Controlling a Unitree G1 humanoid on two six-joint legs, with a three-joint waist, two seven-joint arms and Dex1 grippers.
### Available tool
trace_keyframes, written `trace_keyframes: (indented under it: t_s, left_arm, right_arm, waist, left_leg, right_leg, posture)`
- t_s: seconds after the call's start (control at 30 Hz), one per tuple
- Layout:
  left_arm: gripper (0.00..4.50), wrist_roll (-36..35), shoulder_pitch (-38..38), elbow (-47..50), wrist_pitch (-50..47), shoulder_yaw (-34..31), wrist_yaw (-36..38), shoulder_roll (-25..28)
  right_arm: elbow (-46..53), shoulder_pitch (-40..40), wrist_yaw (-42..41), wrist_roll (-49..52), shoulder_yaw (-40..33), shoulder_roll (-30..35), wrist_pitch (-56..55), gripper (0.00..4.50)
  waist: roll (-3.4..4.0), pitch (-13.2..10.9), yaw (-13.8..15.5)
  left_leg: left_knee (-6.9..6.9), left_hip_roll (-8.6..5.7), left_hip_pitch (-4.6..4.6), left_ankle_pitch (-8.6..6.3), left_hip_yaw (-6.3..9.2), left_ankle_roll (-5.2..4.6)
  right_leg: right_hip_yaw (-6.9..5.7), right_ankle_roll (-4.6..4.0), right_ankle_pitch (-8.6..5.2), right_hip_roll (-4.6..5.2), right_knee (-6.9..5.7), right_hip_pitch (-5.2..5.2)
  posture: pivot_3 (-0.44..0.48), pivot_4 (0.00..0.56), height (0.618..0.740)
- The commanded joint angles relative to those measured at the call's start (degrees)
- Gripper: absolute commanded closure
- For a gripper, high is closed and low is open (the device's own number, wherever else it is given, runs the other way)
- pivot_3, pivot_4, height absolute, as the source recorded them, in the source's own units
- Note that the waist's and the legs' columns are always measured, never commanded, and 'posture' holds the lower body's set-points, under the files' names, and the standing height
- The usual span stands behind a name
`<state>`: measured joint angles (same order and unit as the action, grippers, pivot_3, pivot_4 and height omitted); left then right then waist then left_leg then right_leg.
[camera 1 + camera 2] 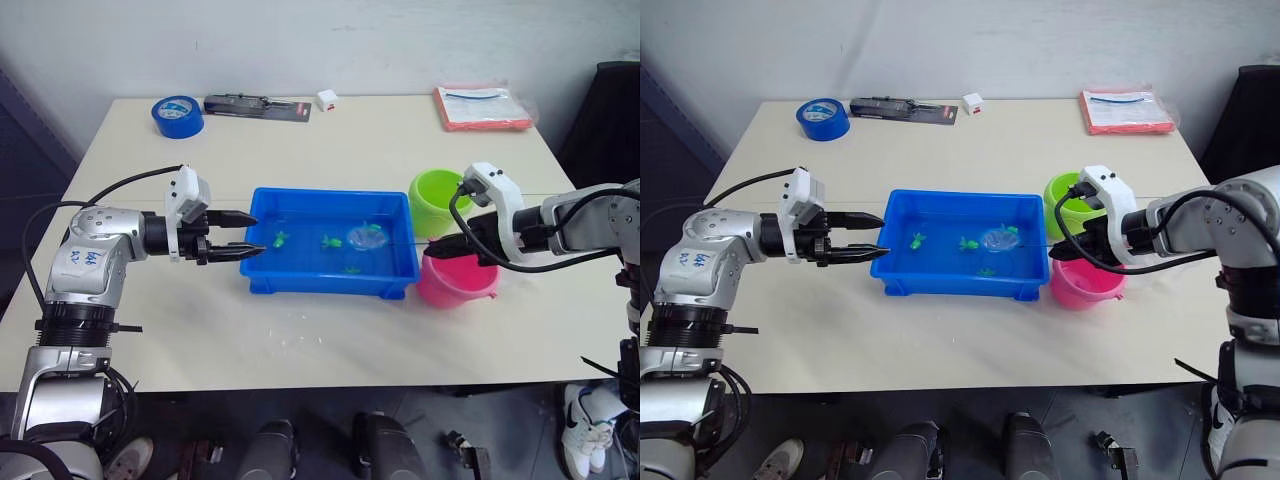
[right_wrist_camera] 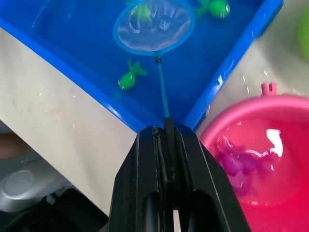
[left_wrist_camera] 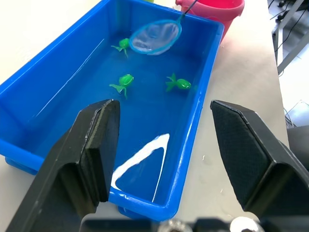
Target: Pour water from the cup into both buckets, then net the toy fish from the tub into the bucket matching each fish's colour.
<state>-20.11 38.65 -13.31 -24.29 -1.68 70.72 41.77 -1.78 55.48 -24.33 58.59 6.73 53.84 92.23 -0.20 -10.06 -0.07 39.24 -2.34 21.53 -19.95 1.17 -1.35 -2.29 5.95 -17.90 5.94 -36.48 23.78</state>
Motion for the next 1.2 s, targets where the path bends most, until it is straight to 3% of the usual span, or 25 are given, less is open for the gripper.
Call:
trace_keyframes:
  t_s: [0.03, 0.4, 0.77, 0.9, 1.1, 1.2]
  left_arm:
    - [1.24, -0.90, -0.04, 2.45, 0.27, -1.14, -0.14, 0.94]
    - [1.24, -1.60, -1.39, 4.23, -0.35, -1.43, -1.13, 0.29]
    - [1.24, -1.85, -1.00, 4.89, -1.22, -1.54, -1.44, 0.88]
    - [1.24, -1.95, -0.99, 5.24, -1.55, -1.57, -1.60, 0.98]
    - [1.24, -2.11, -1.17, 5.56, -1.90, -1.58, -1.77, 1.02]
    - [1.24, -2.06, -0.95, 5.38, -1.92, -1.44, -1.85, 0.97]
  right_arm:
    - [-2.02, 2.65, 5.31, 6.72, 2.24, 2.11, 0.27, 3.70]
    - [-12.23, 8.97, 24.36, 25.53, 11.48, 2.01, 0.27, 3.70]
    - [-22.30, 12.29, 46.10, 35.48, 9.35, -7.00, 0.27, 3.70]
    - [-25.31, 12.10, 57.95, 38.67, 5.41, -10.30, -1.78, 3.70]
    - [-19.96, 7.80, 78.58, 52.44, 4.02, -12.49, -12.23, 3.70]
    - [-16.31, 5.16, 85.27, 54.41, 2.43, -14.47, -16.00, 3.70]
  waist:
    - [0.00, 0.00, 0.00]
    - [0.00, 0.00, -0.02]
    - [0.00, 0.00, -0.08]
    - [0.00, 0.00, -0.14]
    - [0.00, 0.00, -0.17]
    - [0.00, 0.00, -0.40]
  left_leg:
    - [0.00, 0.00, 0.01, 0.00, 0.00, 0.00]
    - [-0.02, 0.03, 0.05, 0.00, 0.00, 0.00]
    - [-0.02, 0.04, 0.11, 0.00, 0.02, 0.00]
    - [-0.03, 0.04, 0.13, 0.00, 0.06, 0.00]
    - [-0.03, 0.04, 0.16, 0.00, 0.10, 0.00]
    - [-0.03, 0.05, 0.18, 0.00, 0.15, 0.00]
  right_leg:
    - [-0.01, 0.00, 0.00, 0.00, 0.02, -0.01]
    - [-0.04, 0.00, 0.00, 0.03, 0.11, 0.00]
    - [-0.14, 0.00, 0.00, 0.04, 0.16, 0.00]
    - [-0.19, 0.00, 0.00, 0.05, 0.18, -0.01]
    - [-0.26, 0.00, 0.00, 0.06, 0.22, -0.01]
    - [-0.32, 0.00, 0.00, 0.05, 0.32, -0.05]
  posture:
    - [0.000, 0.150, 0.737]
    - [0.000, 0.150, 0.737]
    - [0.000, 0.150, 0.737]
    - [0.000, 0.150, 0.737]
    - [0.000, 0.150, 0.737]
    - [0.000, 0.150, 0.737]
